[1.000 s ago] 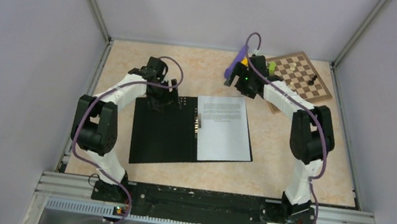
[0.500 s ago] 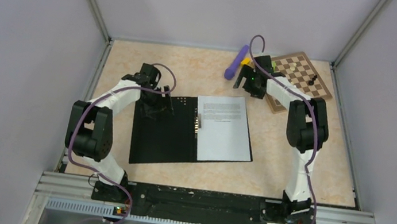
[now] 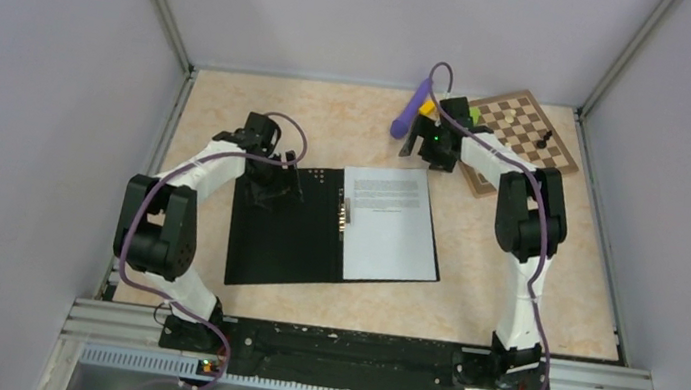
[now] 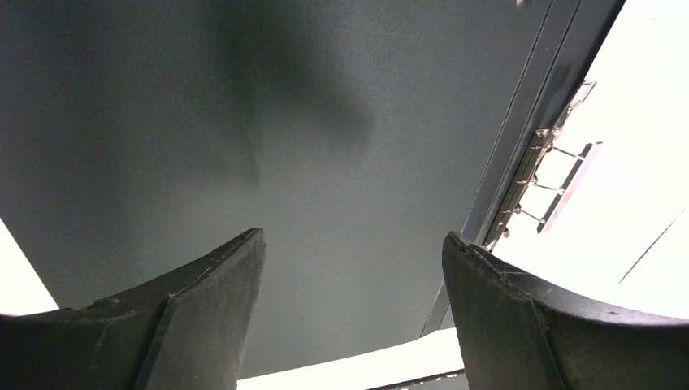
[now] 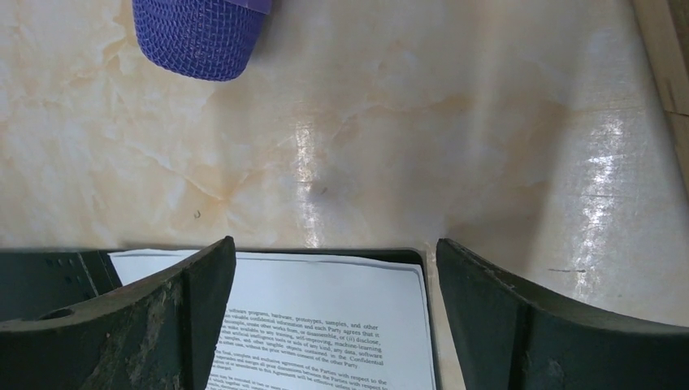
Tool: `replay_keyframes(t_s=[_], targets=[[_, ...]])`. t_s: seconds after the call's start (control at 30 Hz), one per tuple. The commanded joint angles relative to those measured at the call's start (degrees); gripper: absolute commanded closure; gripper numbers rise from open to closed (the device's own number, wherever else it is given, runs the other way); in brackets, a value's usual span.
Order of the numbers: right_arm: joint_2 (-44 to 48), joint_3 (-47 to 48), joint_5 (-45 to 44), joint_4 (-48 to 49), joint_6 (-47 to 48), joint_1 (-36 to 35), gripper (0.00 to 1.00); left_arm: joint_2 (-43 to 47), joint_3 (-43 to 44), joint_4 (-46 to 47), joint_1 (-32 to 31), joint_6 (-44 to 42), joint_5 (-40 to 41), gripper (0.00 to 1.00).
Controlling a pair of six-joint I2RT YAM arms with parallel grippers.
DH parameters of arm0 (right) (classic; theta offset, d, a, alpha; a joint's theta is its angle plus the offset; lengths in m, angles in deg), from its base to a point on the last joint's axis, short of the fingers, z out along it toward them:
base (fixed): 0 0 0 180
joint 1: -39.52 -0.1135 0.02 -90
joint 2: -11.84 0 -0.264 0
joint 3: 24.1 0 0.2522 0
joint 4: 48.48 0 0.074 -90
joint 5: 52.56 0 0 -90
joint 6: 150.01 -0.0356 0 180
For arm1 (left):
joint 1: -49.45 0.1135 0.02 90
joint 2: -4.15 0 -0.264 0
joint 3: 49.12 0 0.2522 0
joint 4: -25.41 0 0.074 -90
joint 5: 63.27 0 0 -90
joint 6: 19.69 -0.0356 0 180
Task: Put the files into the folder
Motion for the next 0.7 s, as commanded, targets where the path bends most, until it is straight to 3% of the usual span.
replay_keyframes(t_s=[0.0,0.5,0.67], targets=[[0.9,-1.7,2.2,1.6,0.2,-0.6,0.08,-0.5,-1.1,2.1,0.2,0.4,-0.5,0.15],[3.2,-3.6,4.1,3.4,-0.3,-1.5,0.08,-1.5,-0.5,2.6,0.2,1.0,-1.6,0.16],[6.6,-6.2,-2.2,4.4,0.4,-1.8,0.08,-1.8,-0.3,2.6,0.2,0.9,-2.0,0.16]])
